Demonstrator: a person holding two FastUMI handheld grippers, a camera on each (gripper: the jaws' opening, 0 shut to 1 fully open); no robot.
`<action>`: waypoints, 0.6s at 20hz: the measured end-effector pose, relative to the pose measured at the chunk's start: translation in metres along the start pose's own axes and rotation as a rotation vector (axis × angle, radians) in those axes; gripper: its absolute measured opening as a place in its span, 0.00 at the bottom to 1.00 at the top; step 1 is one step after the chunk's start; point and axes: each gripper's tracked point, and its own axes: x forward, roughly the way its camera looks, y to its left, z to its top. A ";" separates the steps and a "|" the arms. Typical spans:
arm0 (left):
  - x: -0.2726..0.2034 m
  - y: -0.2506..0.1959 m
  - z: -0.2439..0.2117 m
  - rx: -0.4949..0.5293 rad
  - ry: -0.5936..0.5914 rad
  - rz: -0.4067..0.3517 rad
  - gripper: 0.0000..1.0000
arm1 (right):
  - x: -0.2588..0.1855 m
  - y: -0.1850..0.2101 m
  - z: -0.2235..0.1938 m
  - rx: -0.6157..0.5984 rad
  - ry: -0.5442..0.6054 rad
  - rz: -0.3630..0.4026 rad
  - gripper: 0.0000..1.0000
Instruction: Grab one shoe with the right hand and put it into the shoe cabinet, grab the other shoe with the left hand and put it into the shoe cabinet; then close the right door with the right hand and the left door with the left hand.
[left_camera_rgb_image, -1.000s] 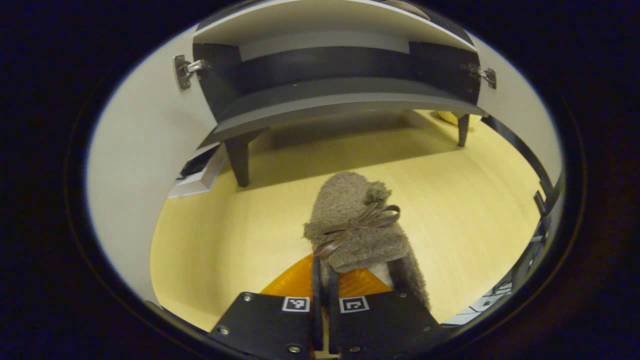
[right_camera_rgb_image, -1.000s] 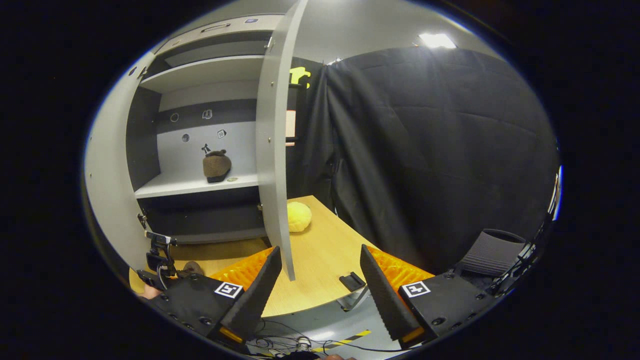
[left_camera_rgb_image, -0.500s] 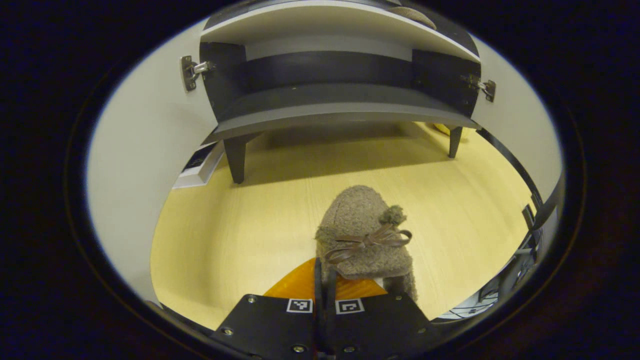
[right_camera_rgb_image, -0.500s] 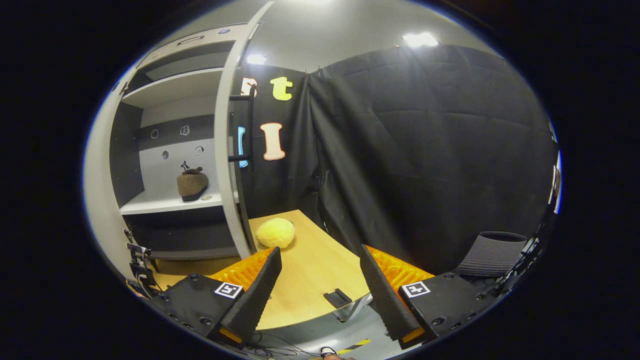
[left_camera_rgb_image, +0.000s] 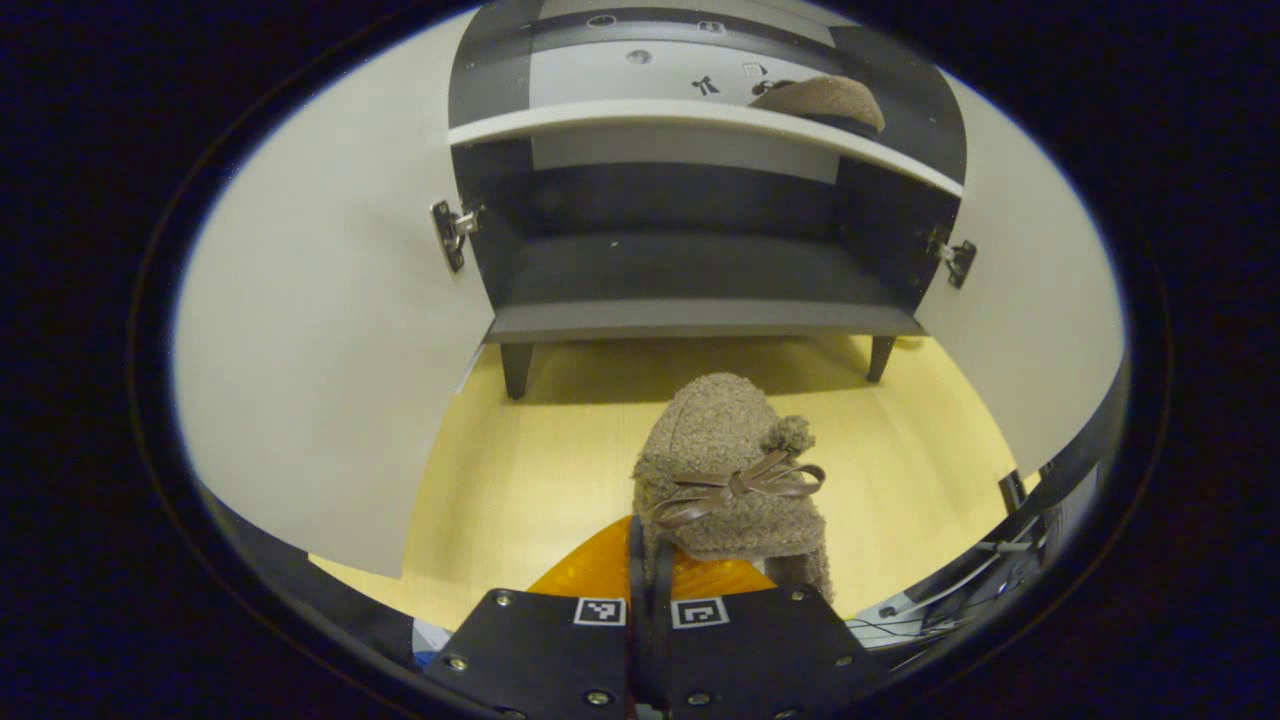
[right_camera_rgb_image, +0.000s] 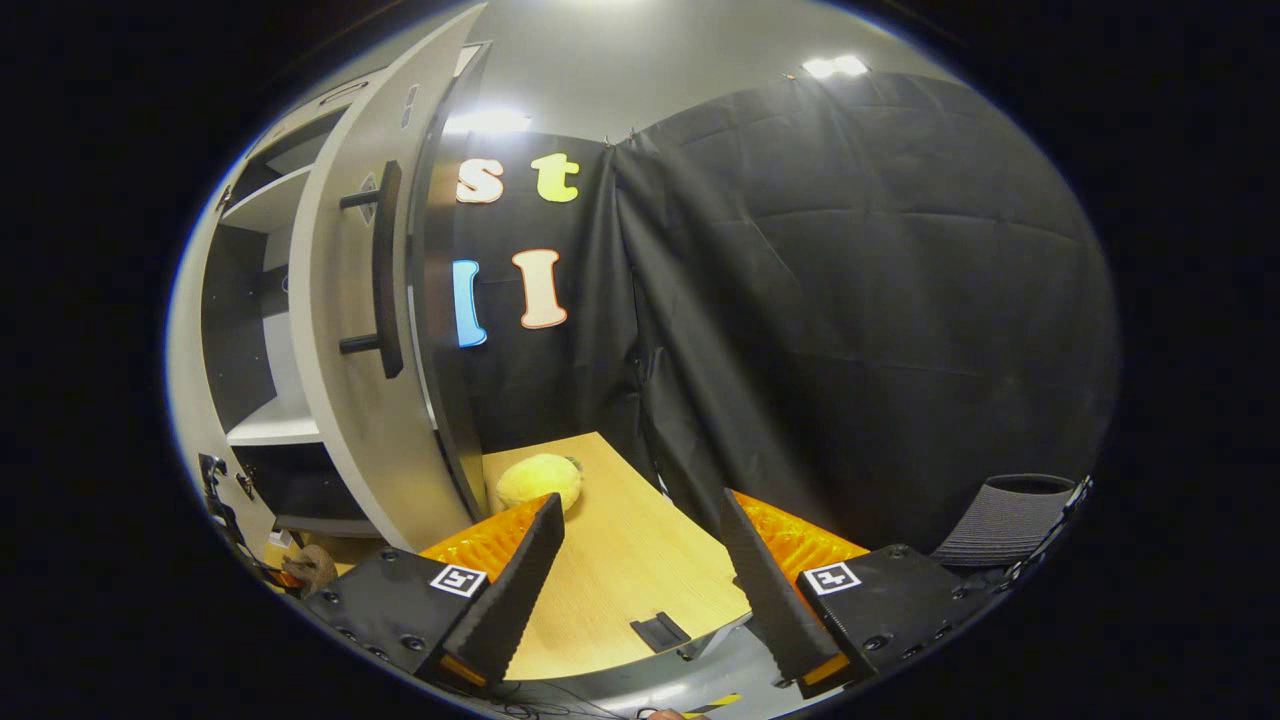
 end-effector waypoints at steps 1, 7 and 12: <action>-0.012 -0.004 0.012 -0.016 -0.019 -0.012 0.02 | 0.004 -0.001 0.003 0.000 -0.005 0.006 0.96; -0.057 0.006 0.042 -0.019 -0.143 -0.040 0.02 | 0.022 0.006 0.006 0.011 -0.012 0.044 0.99; -0.048 0.005 0.037 -0.028 -0.229 -0.056 0.02 | 0.026 0.004 0.004 0.043 -0.009 0.049 0.96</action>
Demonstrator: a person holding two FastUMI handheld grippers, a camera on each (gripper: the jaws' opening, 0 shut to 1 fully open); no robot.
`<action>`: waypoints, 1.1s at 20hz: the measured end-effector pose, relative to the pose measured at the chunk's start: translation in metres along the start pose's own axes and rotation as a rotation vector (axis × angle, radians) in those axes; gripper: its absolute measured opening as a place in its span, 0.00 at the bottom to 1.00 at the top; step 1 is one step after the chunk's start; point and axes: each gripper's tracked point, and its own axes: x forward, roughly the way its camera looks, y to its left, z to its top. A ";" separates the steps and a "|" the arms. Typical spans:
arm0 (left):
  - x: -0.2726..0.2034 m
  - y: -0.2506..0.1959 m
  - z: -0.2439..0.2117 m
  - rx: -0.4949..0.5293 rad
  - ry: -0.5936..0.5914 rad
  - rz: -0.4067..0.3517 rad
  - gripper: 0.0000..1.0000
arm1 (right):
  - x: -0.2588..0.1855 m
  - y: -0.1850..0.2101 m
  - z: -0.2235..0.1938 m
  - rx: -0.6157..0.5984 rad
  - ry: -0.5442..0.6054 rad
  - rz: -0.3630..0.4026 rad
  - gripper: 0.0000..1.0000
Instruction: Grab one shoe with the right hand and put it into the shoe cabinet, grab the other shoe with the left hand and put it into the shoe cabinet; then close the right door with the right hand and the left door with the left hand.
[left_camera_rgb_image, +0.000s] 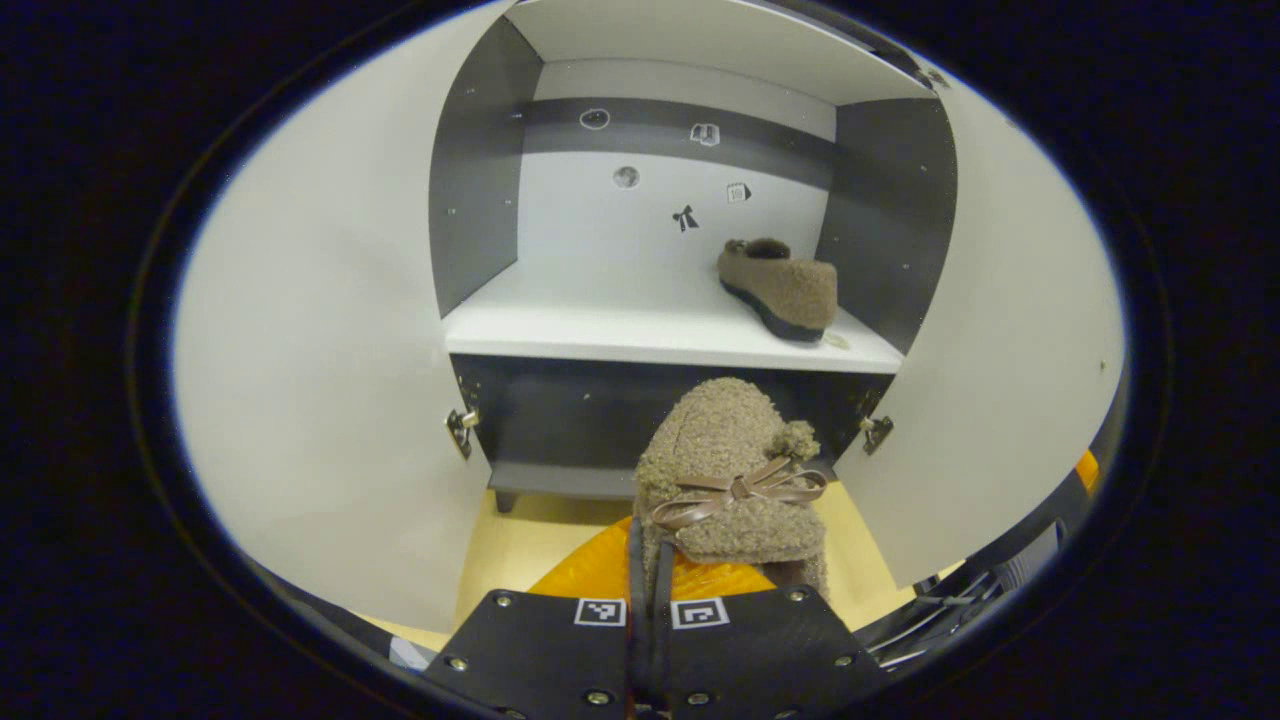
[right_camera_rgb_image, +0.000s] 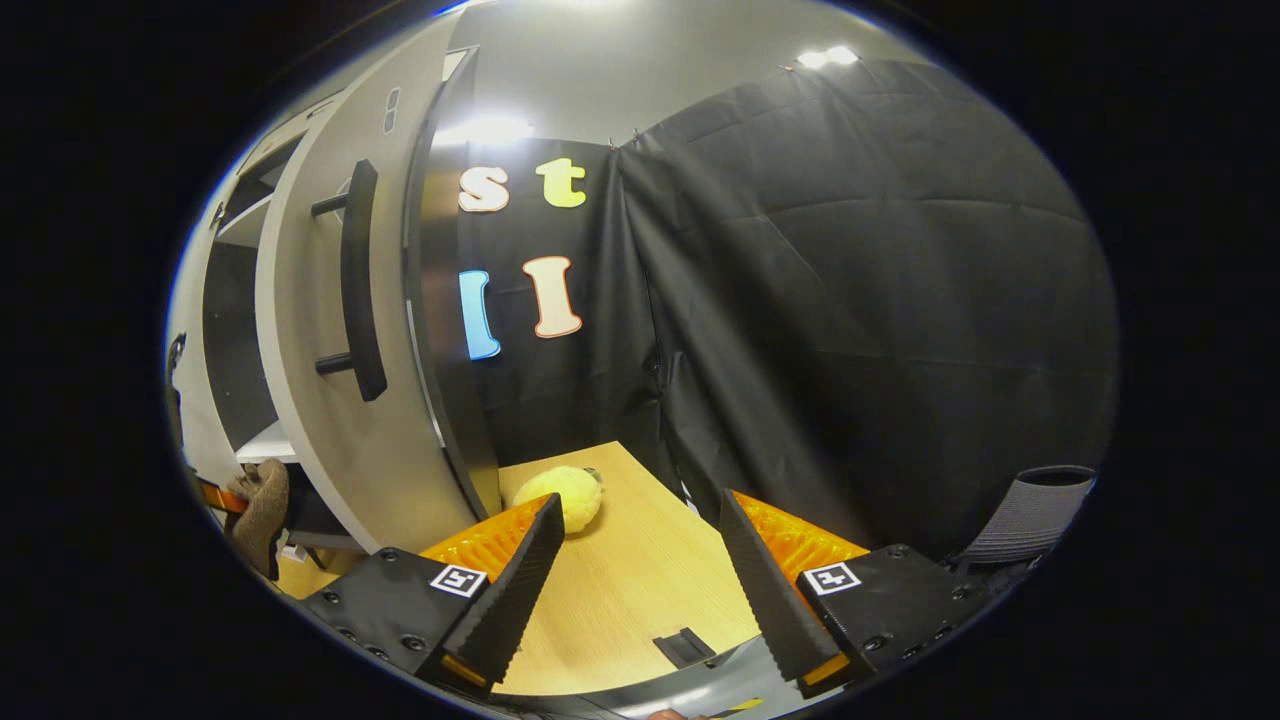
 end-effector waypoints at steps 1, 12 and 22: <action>0.002 0.000 0.002 0.008 -0.021 0.005 0.01 | -0.002 -0.001 -0.001 0.006 0.000 -0.003 0.96; 0.002 0.000 0.016 0.050 -0.221 0.027 0.01 | -0.009 -0.015 0.005 0.043 -0.036 -0.100 0.99; -0.008 -0.001 0.025 0.186 -0.204 0.038 0.01 | -0.008 -0.025 0.003 0.088 -0.038 -0.202 0.99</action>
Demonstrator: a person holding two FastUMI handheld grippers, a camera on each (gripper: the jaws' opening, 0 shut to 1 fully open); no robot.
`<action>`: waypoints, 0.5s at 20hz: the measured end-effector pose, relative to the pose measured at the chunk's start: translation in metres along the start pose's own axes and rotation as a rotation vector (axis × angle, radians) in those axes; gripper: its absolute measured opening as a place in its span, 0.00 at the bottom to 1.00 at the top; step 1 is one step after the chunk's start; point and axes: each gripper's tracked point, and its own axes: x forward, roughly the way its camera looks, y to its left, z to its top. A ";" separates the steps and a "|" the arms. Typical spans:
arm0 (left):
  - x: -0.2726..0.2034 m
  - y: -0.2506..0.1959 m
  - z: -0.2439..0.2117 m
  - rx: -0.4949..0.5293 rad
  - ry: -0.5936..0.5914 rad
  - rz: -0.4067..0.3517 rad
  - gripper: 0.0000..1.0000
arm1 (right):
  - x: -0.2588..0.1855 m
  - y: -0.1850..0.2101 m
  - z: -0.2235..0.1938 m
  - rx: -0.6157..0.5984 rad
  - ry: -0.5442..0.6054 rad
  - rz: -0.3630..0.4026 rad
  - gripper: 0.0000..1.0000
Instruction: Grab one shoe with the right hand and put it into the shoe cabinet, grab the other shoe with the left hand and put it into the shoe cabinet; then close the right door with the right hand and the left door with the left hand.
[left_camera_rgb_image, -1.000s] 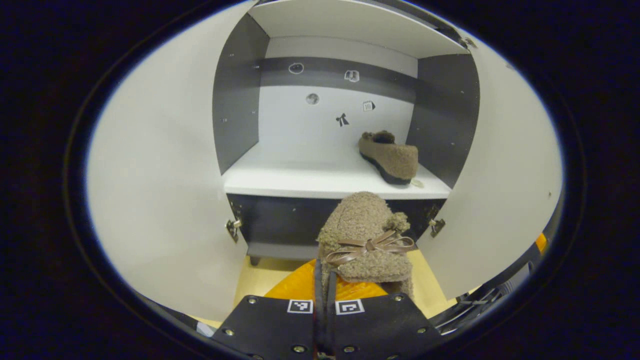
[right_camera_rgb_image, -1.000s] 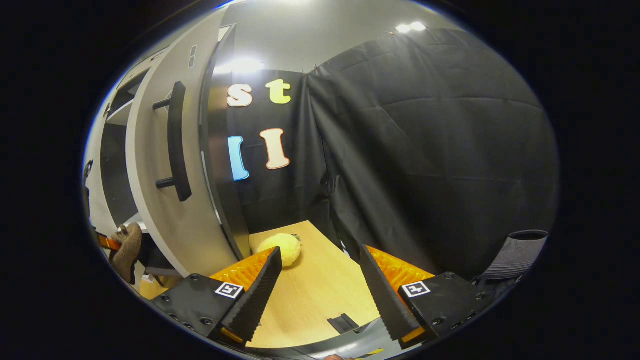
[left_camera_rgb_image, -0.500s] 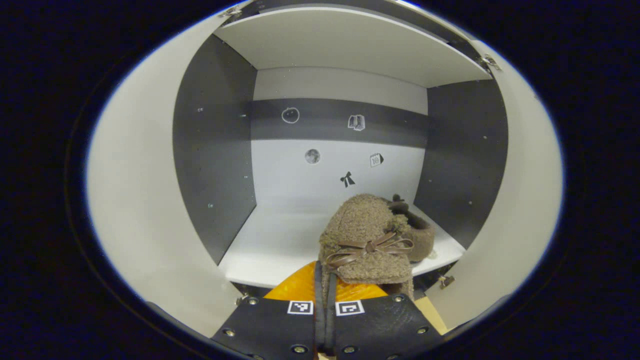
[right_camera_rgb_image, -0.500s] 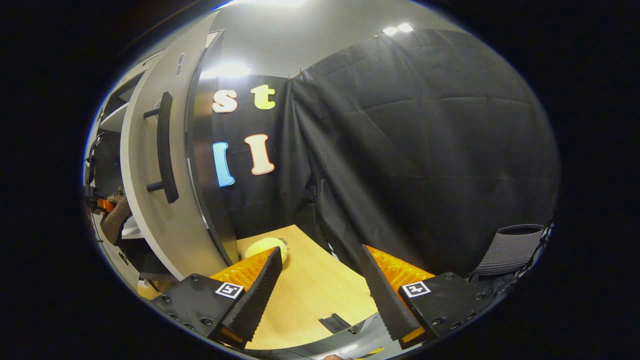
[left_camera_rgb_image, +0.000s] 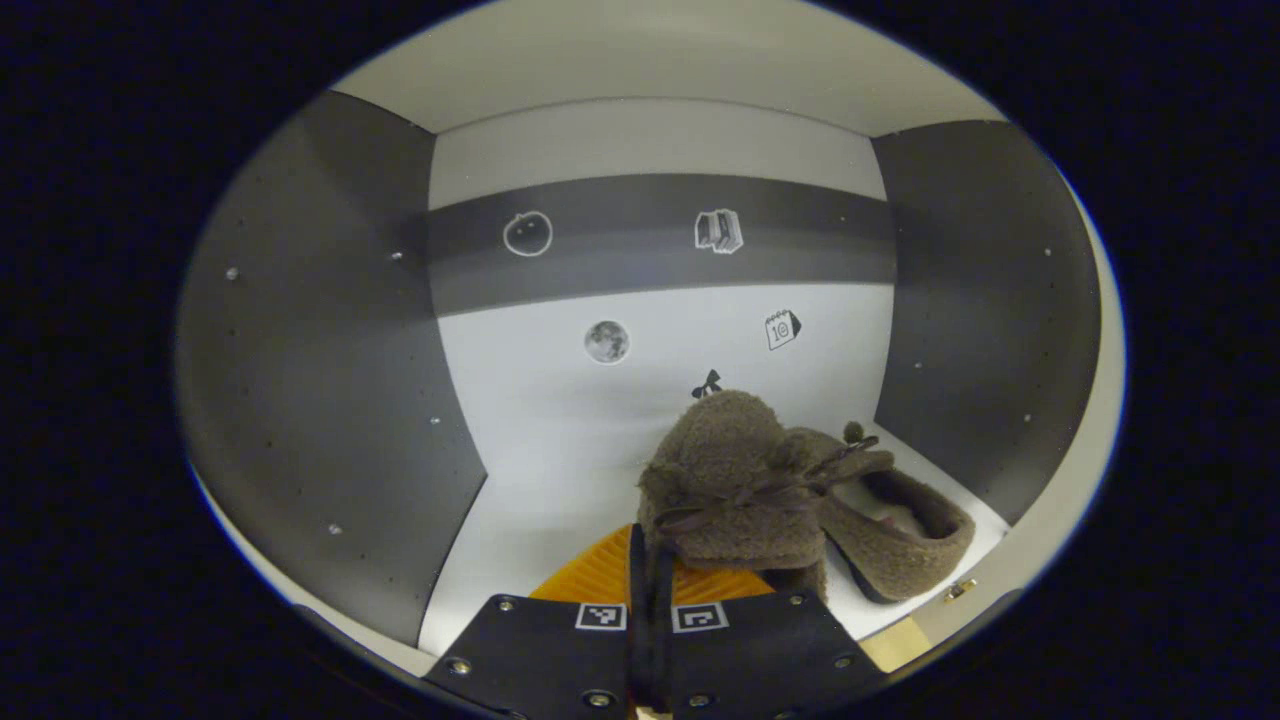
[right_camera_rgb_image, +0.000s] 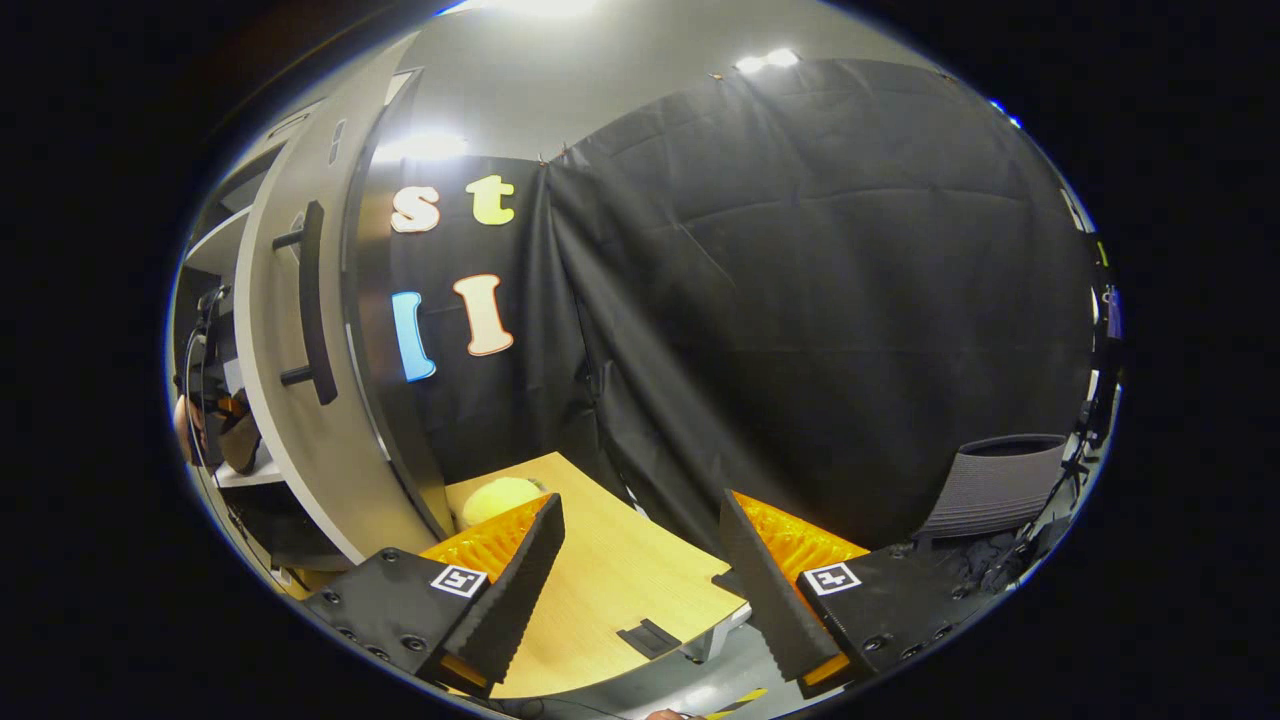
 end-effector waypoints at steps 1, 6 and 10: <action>0.000 0.001 0.002 0.005 0.001 0.003 0.01 | 0.000 0.000 -0.002 0.003 0.004 0.002 0.99; 0.034 0.008 -0.012 0.017 0.069 0.016 0.07 | -0.007 -0.005 -0.004 -0.021 -0.014 -0.008 0.99; 0.032 0.004 -0.019 -0.001 0.092 -0.010 0.09 | -0.007 -0.004 -0.005 -0.010 -0.017 0.000 0.99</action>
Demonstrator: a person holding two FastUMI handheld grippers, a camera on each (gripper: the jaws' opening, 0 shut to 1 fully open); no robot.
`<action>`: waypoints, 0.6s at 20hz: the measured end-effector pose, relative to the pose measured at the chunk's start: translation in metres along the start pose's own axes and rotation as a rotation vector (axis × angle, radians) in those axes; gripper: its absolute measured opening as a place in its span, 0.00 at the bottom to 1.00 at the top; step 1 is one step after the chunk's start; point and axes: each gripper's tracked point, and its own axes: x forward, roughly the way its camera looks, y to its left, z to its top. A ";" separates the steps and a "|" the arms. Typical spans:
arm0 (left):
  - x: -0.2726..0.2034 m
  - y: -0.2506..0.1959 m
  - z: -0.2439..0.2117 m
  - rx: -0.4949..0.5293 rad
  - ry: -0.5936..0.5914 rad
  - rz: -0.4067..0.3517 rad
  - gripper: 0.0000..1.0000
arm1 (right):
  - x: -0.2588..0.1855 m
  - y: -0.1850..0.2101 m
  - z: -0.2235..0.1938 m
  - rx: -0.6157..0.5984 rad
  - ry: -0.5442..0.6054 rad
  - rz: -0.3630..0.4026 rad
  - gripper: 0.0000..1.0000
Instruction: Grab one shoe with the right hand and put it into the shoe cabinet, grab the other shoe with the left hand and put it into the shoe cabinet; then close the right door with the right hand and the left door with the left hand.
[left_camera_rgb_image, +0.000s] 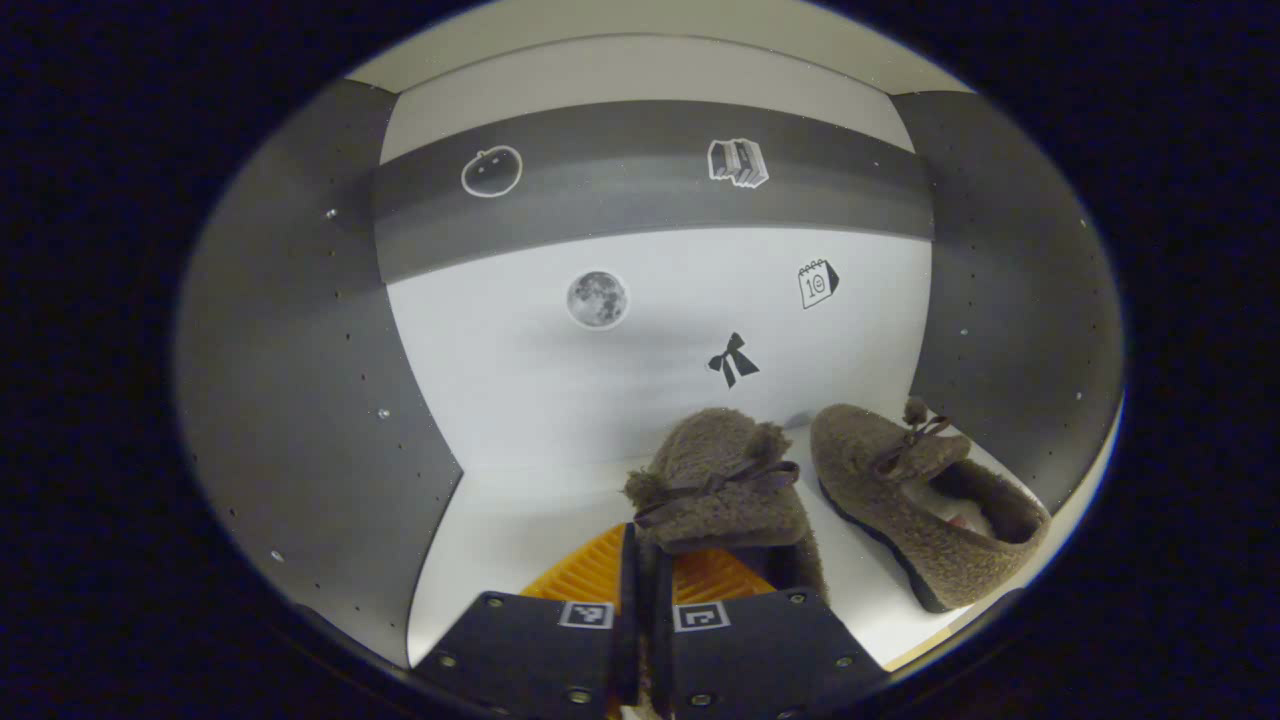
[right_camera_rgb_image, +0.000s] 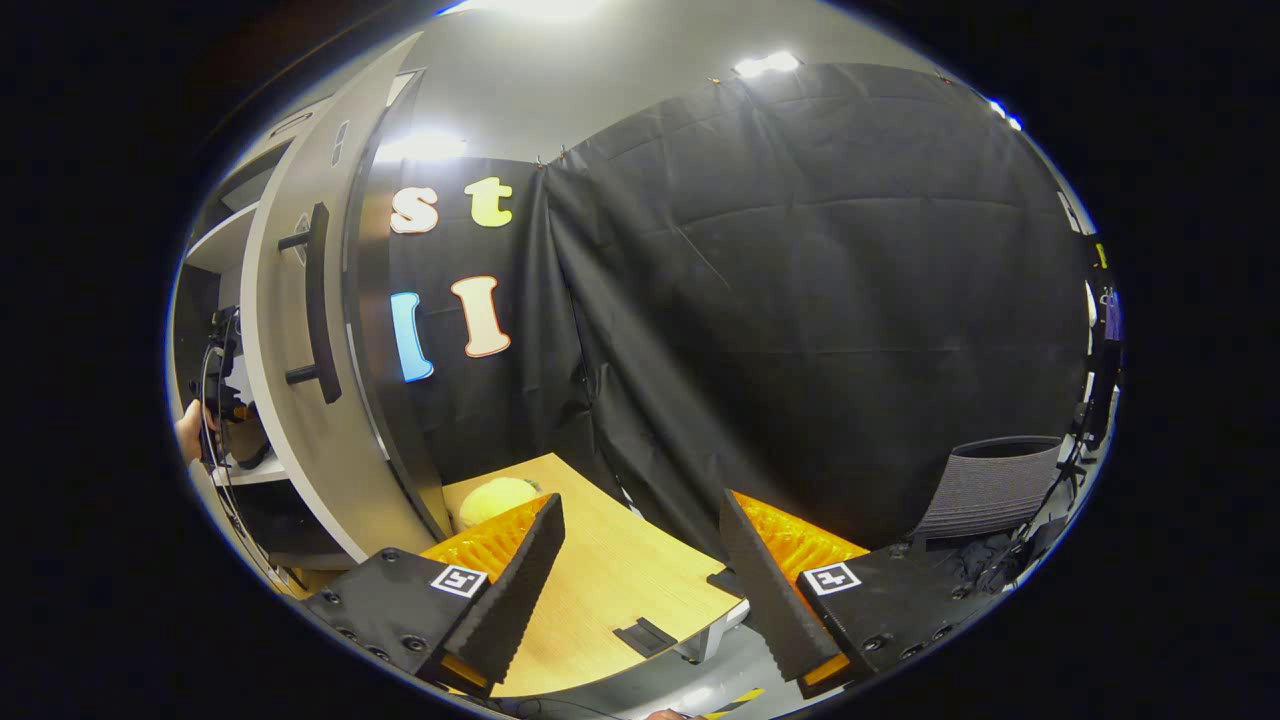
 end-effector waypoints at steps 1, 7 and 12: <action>-0.002 0.003 0.001 0.001 -0.010 0.003 0.13 | 0.001 0.001 0.001 -0.001 -0.002 0.004 0.99; -0.055 0.011 0.021 0.054 -0.101 0.021 0.96 | 0.010 0.016 0.011 0.014 0.003 0.073 0.98; -0.140 0.005 0.038 0.015 -0.244 0.036 1.00 | 0.026 0.026 0.040 0.011 -0.033 0.132 0.93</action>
